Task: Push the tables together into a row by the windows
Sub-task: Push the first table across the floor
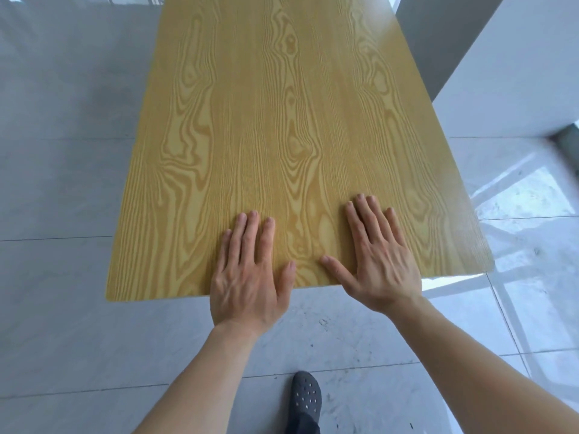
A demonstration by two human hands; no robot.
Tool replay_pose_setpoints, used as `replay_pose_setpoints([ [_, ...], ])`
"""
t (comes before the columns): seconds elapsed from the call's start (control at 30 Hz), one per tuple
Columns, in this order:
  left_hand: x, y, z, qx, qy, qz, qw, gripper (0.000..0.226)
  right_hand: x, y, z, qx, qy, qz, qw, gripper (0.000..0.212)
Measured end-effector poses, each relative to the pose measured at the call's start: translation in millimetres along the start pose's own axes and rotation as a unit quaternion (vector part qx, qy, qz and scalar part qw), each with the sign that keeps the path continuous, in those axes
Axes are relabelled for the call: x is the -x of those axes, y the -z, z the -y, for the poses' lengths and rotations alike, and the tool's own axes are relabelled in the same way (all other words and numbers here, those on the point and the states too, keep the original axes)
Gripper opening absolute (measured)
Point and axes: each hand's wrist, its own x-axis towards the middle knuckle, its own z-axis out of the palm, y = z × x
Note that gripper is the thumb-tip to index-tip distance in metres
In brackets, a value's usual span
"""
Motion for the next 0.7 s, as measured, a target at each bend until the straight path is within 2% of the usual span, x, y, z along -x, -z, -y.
replay_pose_setpoints([
  [0.17, 15, -7, -2, -0.011, -0.007, -0.012, 1.000, 0.077, 16, -7, 1, -0.004, 0.001, -0.012, 1.000, 0.100],
  [0.43, -35, 4, 5, -0.019, -0.006, 0.001, 1.000, 0.077, -33, 10, -2, 0.004, -0.008, 0.004, 1.000, 0.101],
  [0.7, -63, -1, 12, -0.006, -0.008, -0.013, 1.000, 0.078, -61, 7, -7, -0.021, -0.010, -0.019, 1.000, 0.096],
])
